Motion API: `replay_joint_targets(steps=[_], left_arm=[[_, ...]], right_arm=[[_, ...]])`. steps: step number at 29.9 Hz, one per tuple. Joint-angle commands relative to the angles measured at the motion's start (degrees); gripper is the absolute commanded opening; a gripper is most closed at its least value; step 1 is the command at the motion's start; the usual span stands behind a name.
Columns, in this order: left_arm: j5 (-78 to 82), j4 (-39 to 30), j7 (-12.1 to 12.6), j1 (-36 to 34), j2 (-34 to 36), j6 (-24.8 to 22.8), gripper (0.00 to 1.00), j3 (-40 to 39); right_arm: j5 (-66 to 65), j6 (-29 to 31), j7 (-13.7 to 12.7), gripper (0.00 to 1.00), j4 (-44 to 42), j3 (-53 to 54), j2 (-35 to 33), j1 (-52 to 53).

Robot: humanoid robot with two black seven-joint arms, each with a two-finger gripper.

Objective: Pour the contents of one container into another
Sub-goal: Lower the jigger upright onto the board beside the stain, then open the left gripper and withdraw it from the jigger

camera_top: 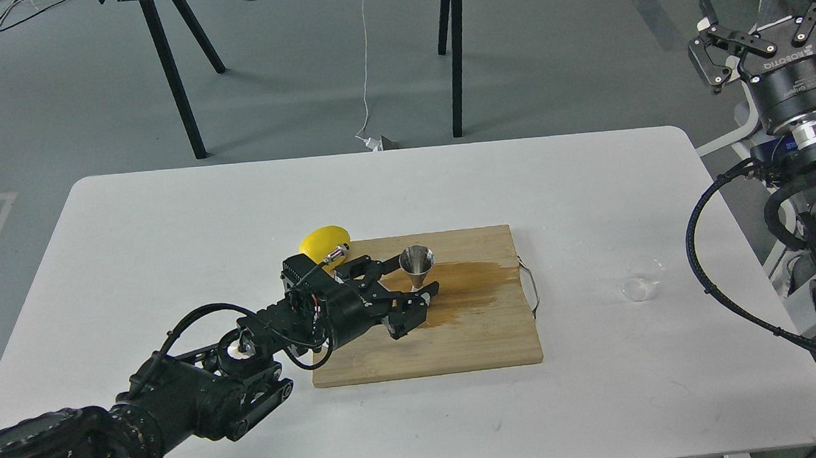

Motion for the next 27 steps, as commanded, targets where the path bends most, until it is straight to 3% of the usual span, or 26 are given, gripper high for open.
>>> replay_joint_targets(steps=[1,19,22,27], left_arm=[[0.0,0.0,0.0,0.1,0.4,0.0,0.80,0.0],[-0.1,-4.1,0.0,2.4,4.8,0.1,0.80,-0.1],[-0.3,-7.3,0.0,2.7,7.0,0.0,0.80,-0.2],[-6.1,-18.1,0.0,3.9,14.3,-0.8,0.80,-0.3]], right_arm=[[0.0,0.0,0.0,0.99,-0.1,0.0,0.0,0.0],[0.0,0.0,0.0,0.99,0.0,0.0,0.0,-0.4],[0.0,0.0,-0.1,0.99,0.0,0.0,0.0,-0.4],[0.0,0.0,-0.1,0.99,0.0,0.0,0.0,-0.6]])
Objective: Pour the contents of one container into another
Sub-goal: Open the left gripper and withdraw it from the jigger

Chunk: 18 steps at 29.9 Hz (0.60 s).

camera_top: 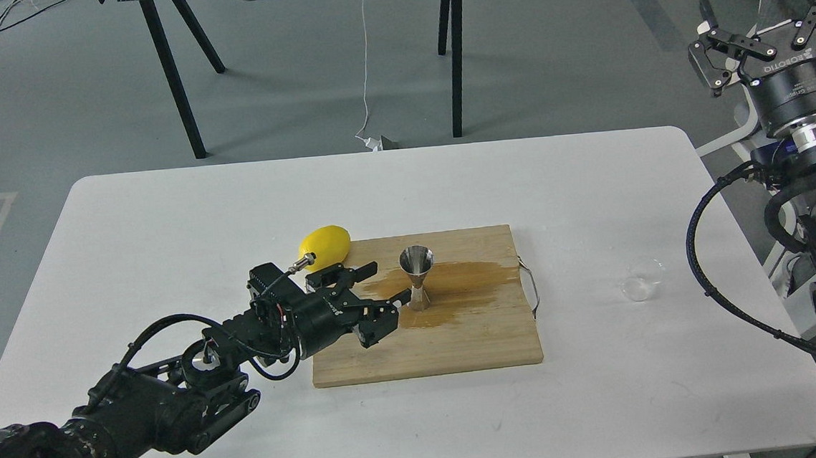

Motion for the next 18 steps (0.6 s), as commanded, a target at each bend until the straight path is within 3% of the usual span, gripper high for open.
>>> replay_joint_targets(steps=[1,9,12,18], left_arm=[[-4.9,-8.3,0.0,0.5,6.0,-0.9,0.80,0.1],[-23.0,-20.0,0.0,0.3,18.2,-13.9,0.81,-0.1],[-27.9,-22.1,0.0,-0.2,21.0,-19.1,0.81,-0.6],[-35.2,-24.4,0.0,0.2,22.9,-38.2,0.82,-10.2]], right_arm=[[0.0,0.0,-0.1,0.99,0.0,0.0,0.0,-0.1],[0.1,0.2,-0.4,0.99,0.0,-0.8,0.0,-0.3],[0.1,-0.3,-2.4,0.99,-0.1,-0.9,0.5,-0.7],[1.5,-4.5,-3.4,0.99,-0.2,-0.4,0.9,-0.8]])
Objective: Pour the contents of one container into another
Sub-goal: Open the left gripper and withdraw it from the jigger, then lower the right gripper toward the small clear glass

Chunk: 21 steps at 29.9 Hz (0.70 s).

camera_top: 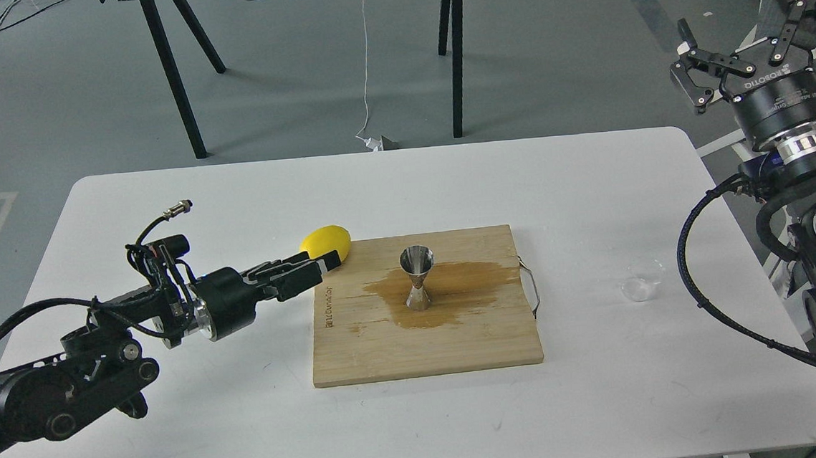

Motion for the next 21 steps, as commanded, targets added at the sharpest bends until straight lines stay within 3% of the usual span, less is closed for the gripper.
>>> replay_joint_targets(steps=[1,3,12,16,21], left_arm=[[-3.8,-0.5,0.0,0.5,0.3,-13.2,0.82,-7.4],[-6.4,-0.4,0.0,0.6,0.4,-21.4,0.83,-11.7],[-28.3,6.9,0.0,1.0,0.1,-21.4,0.87,-25.5],[-41.9,11.7,0.0,0.9,-0.4,-21.4,0.87,-25.3],[-42.5,12.9,0.0,0.9,-1.4,-21.4,0.87,-25.1]], right_arm=[[3.1,-3.2,-0.5,0.99,0.1,0.2,0.1,-0.3],[6.4,-3.7,-1.0,0.99,0.0,0.1,0.1,-0.4],[19.7,-10.2,-1.1,0.99,1.6,1.0,0.1,-2.5],[22.6,-17.9,-1.3,0.99,3.4,1.0,-0.1,-5.8],[23.1,-22.9,-1.3,0.99,12.3,2.4,-0.9,-14.7]])
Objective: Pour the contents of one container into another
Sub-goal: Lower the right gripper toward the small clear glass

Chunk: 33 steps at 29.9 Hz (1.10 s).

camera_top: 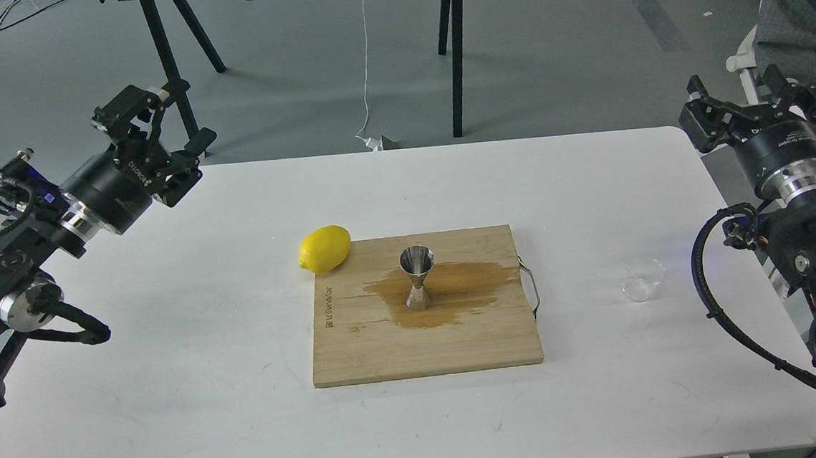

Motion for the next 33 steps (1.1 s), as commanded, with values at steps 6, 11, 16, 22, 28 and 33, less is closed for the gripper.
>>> replay_joint_targets(steps=[6,11,16,22,28,33], left_arm=[[-0.8,0.6,0.0,0.7,-1.0,0.0,0.87,0.1],[-0.8,0.7,0.0,0.9,-1.8,0.0,0.88,0.1],[-0.7,0.8,0.0,1.0,-2.0,0.0,0.89,0.1],[-0.6,0.8,0.0,1.0,-2.1,0.0,0.89,0.1],[-0.6,1.1,0.0,1.0,-2.1,0.0,0.90,0.1],[-0.6,1.2,0.0,1.1,-2.1,0.0,0.90,0.1]], right_arm=[[0.6,-11.4,-0.8,0.99,14.7,1.0,-3.3,-15.1],[1.2,-16.8,-0.8,0.99,20.0,1.1,-3.3,-21.1],[1.1,-19.1,-0.8,0.99,20.7,-0.6,-2.7,-24.8],[0.7,-22.1,-0.8,0.99,19.0,-3.9,-2.6,-24.8],[0.5,-24.1,-0.8,0.99,14.3,-5.9,-0.5,-23.0],[0.5,-24.2,-0.7,0.99,11.1,-7.0,0.1,-21.6]])
